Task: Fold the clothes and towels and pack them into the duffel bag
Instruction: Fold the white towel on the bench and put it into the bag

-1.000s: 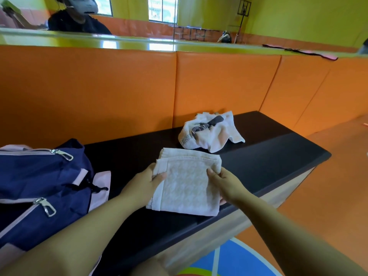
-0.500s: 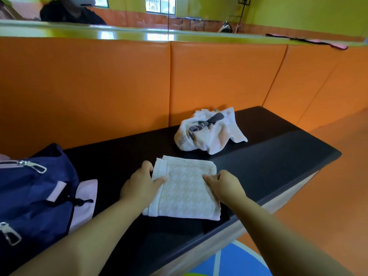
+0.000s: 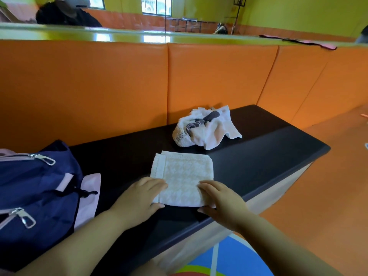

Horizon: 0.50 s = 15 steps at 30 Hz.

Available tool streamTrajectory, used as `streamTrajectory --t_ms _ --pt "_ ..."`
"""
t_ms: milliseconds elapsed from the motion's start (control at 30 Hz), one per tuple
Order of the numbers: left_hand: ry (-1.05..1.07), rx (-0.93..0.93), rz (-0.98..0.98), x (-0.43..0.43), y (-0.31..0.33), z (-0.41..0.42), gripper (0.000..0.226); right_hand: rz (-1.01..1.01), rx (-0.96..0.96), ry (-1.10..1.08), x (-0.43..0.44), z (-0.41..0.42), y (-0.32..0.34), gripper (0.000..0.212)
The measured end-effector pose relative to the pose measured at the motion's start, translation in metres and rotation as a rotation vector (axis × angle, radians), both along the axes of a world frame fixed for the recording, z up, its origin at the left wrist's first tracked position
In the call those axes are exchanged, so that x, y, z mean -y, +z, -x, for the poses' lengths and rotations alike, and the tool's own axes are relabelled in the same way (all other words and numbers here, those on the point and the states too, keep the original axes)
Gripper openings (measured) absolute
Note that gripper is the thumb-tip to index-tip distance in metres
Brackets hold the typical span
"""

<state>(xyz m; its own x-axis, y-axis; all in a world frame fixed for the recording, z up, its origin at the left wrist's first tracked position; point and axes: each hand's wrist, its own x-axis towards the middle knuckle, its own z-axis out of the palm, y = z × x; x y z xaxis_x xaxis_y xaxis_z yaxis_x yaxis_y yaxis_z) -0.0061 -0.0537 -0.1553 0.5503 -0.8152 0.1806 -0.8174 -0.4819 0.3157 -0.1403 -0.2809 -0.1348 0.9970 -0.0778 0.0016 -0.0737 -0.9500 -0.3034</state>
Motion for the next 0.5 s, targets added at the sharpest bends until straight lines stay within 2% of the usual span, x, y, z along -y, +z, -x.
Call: streamTrajectory --t_ms 100,200,300,400,500 --pt "0.032 0.054 0.021 0.004 0.005 0.004 0.044 -0.025 0.046 -0.046 -0.006 0.001 0.002 0.055" --pt "0.063 0.051 -0.016 -0.001 0.019 0.011 0.049 -0.057 0.063 -0.042 -0.011 0.005 0.006 0.039" --pt "0.052 -0.049 -0.012 -0.016 0.030 0.019 0.068 -0.202 -0.014 -0.030 -0.011 0.013 0.013 0.029" --pt "0.025 -0.155 0.040 -0.034 0.026 0.030 0.070 -0.288 -0.074 -0.031 -0.012 0.019 0.017 0.023" --pt "-0.007 -0.237 0.001 -0.044 0.021 0.034 0.072 -0.334 -0.083 -0.066 -0.014 0.018 0.018 0.023"
